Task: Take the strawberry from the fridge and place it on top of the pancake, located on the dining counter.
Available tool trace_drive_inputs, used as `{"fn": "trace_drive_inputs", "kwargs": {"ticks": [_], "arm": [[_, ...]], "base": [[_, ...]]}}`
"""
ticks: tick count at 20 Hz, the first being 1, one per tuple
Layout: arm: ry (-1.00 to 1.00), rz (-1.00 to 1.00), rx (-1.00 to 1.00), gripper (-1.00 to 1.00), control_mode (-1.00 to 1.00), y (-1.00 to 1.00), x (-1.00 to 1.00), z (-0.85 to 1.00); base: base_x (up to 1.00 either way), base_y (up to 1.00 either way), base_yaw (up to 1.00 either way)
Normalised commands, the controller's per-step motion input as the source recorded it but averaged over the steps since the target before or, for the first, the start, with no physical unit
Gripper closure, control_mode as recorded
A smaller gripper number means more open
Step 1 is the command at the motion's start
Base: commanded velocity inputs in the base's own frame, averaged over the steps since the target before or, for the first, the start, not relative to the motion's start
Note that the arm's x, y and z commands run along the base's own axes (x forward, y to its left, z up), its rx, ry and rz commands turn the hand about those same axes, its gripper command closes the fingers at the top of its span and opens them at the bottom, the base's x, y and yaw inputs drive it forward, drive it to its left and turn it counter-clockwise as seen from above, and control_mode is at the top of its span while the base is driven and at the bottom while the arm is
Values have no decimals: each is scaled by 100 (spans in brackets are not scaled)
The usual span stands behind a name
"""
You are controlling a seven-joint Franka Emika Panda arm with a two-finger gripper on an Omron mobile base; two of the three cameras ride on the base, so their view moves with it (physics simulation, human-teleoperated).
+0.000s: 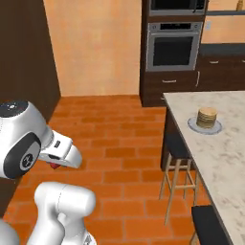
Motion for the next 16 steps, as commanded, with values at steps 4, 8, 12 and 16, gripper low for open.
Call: {"fn": "trace_drive_inputs", "kwargs": {"ticks": [4, 8, 12, 16], "arm": [[0, 0, 0, 100, 100, 0, 0, 0], [0, 0, 0, 100, 100, 0, 0, 0], [0, 0, 0, 100, 100, 0, 0, 0], [0, 0, 0, 100, 100, 0, 0, 0]], "base": [[92, 33, -68], [97, 44, -68], [98, 52, -68], [96, 53, -70]]}}
